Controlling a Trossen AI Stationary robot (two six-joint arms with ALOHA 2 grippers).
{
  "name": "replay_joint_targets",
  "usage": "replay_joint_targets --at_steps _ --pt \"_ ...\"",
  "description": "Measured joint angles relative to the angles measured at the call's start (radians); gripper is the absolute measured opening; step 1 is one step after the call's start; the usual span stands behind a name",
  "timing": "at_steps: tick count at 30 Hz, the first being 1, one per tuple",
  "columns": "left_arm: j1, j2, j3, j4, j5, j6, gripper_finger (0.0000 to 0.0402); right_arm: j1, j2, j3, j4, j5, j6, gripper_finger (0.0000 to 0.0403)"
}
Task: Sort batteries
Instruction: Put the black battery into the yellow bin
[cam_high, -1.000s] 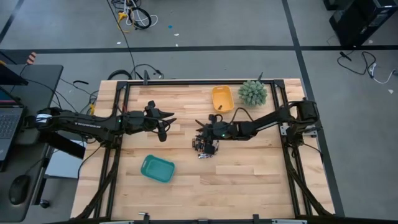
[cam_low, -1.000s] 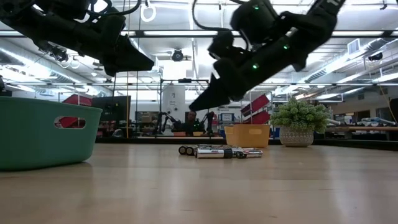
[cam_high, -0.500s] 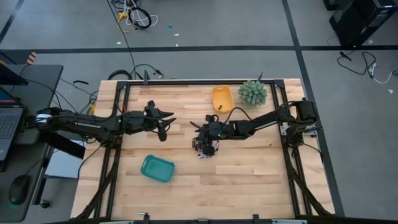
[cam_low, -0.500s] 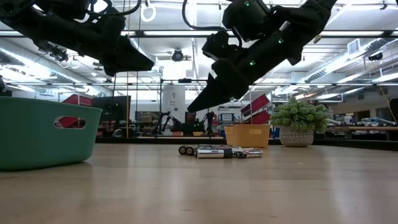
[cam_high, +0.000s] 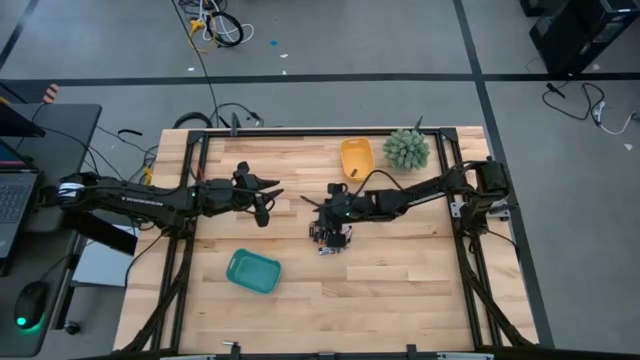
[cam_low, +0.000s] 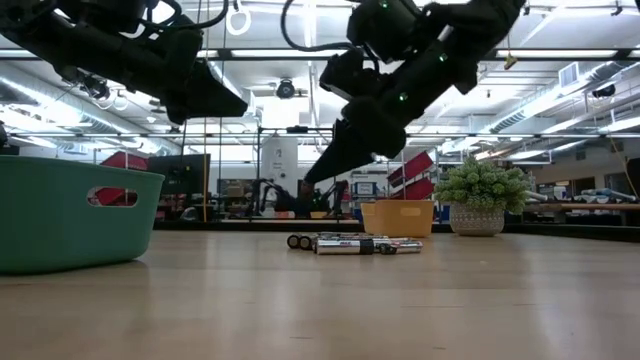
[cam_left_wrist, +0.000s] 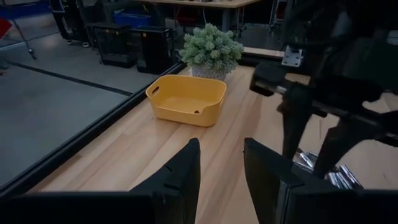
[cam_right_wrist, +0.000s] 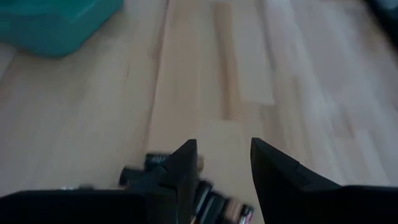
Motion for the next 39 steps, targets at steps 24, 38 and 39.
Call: replay_joint_targets --at_steps 24,38,39 --pt "0.0 0.007 0.0 0.003 -0.088 0.051 0.0119 0.052 -0.001 0.071 -0.128 -0.04 0.051 0.0002" --pt "0.0 0.007 0.0 0.138 -0.189 0.037 0.0119 0.051 0.031 0.071 -0.021 -0.031 0.046 0.0" --pt "0.0 0.007 0.0 0.148 -0.191 0.05 0.0119 0.051 0.049 0.07 -0.014 -0.031 0.045 0.0"
